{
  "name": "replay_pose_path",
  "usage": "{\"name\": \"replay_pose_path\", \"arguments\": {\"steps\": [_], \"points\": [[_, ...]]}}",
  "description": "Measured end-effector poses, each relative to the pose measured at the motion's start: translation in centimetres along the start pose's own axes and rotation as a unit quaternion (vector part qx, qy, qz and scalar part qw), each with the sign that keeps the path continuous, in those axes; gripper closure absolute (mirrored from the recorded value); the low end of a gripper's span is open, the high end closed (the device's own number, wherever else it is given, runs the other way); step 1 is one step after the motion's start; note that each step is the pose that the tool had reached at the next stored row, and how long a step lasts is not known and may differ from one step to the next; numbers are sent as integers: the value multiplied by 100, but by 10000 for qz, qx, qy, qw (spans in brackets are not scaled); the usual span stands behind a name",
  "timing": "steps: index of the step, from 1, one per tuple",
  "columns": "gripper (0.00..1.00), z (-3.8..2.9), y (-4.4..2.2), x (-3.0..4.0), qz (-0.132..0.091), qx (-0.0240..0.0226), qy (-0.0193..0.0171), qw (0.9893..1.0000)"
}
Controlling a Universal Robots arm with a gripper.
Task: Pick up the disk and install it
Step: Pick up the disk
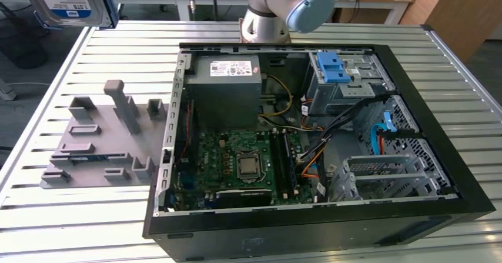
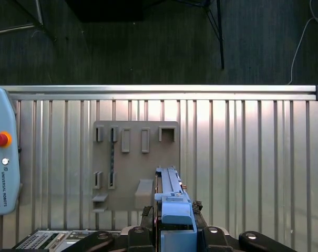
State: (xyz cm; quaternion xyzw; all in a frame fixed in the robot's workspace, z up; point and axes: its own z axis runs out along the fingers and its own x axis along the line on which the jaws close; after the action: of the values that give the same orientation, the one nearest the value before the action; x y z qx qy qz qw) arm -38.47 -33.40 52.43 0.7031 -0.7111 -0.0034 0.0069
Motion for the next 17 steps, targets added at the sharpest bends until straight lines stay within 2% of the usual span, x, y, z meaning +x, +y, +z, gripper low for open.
{"name": "replay_pose_path", "arguments": {"steps": [9,17], "points": [[64,0,-28,2,0,0,0,10000],[64,-1,-89,6,0,0,0,10000]]}}
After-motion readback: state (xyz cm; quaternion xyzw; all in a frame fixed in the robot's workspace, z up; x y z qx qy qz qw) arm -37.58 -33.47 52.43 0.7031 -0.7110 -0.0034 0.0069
